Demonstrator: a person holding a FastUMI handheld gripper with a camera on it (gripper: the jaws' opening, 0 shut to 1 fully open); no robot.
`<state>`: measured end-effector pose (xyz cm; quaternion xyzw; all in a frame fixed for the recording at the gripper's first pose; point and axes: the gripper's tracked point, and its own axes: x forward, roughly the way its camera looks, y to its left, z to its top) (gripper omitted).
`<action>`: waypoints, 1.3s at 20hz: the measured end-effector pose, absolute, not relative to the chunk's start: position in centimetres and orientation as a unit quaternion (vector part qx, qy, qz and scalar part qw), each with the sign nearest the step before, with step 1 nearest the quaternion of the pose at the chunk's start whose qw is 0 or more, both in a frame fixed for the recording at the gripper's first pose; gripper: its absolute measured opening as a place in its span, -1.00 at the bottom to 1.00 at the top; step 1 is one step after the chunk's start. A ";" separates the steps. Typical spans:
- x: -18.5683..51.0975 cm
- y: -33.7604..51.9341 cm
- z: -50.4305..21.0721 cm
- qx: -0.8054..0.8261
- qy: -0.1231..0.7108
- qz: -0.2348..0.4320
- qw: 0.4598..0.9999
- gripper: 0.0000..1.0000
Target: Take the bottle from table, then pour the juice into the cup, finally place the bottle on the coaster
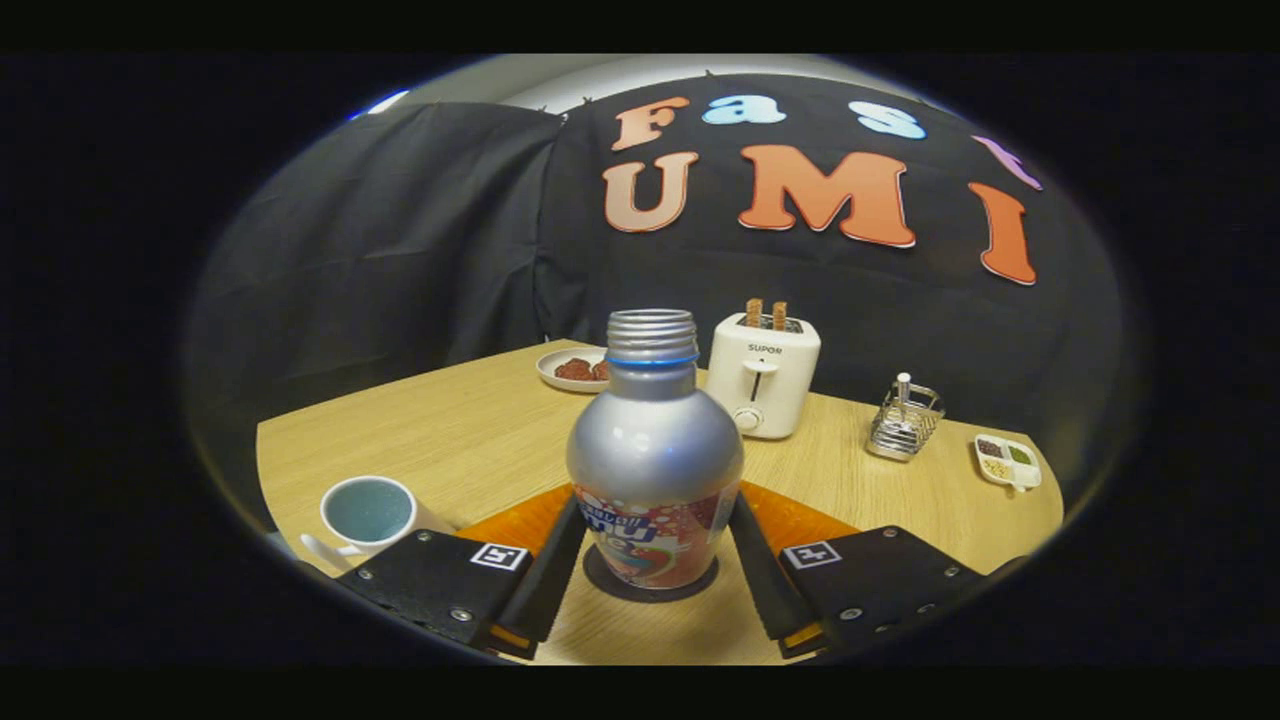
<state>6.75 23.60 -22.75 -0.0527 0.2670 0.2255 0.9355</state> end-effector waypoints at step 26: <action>5.3 20.6 -16.6 0.011 0.218 0.238 0.947 0.95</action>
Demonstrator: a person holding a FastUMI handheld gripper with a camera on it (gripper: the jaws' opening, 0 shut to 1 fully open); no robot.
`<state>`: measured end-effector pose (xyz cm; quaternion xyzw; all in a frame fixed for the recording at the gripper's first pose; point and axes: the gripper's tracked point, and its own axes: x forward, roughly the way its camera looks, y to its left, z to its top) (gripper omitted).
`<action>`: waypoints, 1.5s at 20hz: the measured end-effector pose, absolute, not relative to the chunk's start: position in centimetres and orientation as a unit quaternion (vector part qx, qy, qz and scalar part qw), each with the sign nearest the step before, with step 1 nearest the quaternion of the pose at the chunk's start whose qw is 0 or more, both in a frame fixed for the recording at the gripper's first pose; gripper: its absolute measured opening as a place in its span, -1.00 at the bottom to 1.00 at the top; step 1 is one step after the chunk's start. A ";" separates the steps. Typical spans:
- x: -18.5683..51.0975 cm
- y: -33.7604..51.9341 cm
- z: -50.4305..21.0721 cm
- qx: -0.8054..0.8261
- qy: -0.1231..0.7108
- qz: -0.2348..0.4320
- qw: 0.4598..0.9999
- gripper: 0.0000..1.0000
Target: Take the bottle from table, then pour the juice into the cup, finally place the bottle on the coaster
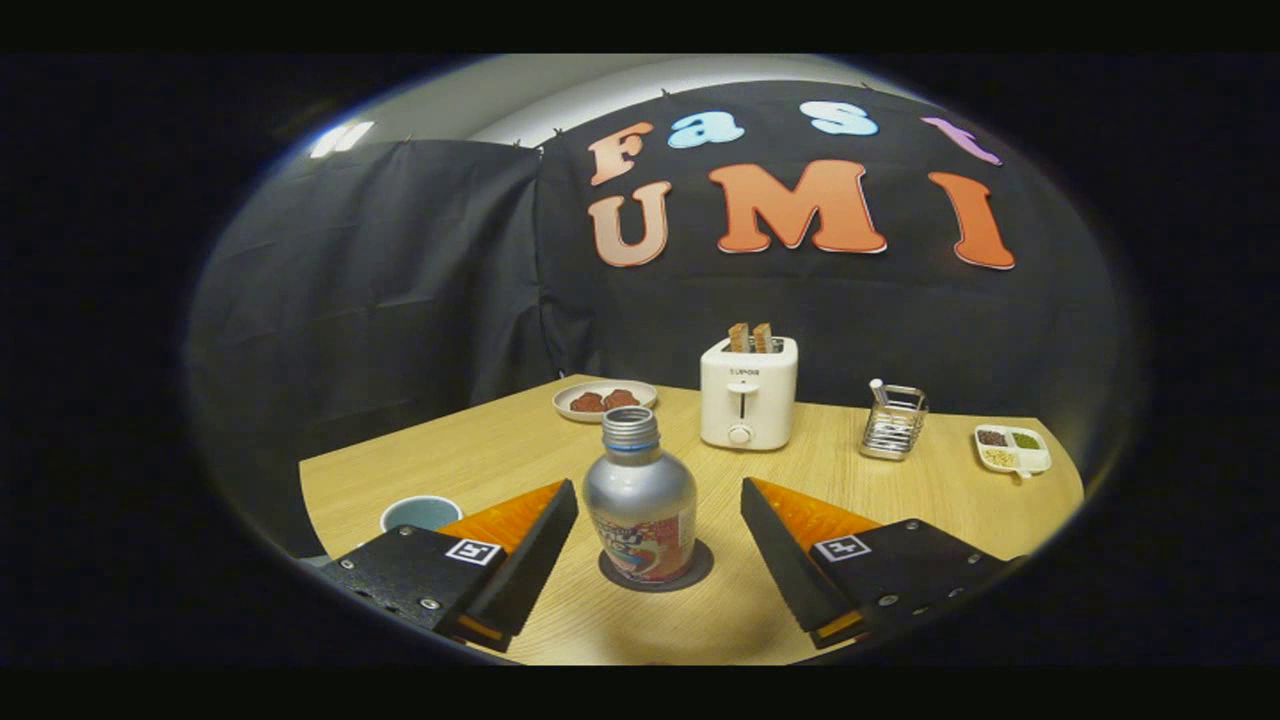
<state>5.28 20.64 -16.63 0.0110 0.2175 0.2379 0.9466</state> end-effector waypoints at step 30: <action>-1.1 4.4 3.3 0.039 -0.024 0.008 0.999 0.94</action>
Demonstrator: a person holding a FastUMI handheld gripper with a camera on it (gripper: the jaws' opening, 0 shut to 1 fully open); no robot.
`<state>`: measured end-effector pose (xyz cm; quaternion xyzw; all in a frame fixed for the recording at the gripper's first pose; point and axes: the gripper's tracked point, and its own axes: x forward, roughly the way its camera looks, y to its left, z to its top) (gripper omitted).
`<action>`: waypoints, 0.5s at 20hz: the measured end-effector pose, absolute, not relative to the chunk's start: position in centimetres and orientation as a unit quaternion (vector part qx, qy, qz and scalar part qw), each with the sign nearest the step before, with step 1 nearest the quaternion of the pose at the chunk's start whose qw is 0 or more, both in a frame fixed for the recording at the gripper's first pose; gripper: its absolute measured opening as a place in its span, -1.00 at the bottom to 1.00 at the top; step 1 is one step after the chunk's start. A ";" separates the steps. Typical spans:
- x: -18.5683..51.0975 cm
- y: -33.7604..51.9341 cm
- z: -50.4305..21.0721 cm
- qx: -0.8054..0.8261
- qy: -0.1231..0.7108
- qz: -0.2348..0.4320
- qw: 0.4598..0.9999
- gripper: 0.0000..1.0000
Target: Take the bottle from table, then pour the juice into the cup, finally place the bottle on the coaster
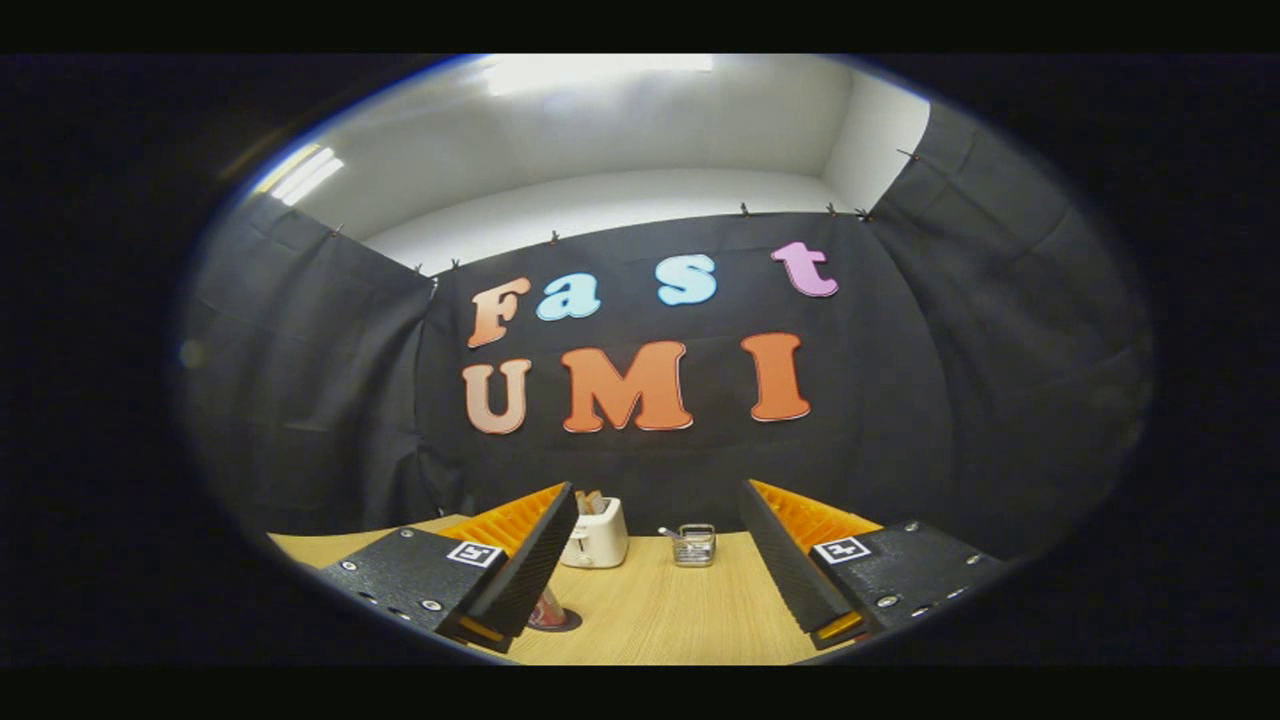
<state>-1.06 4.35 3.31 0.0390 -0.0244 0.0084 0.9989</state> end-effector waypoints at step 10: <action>-1.9 3.8 4.6 0.008 -0.031 -0.011 0.999 0.94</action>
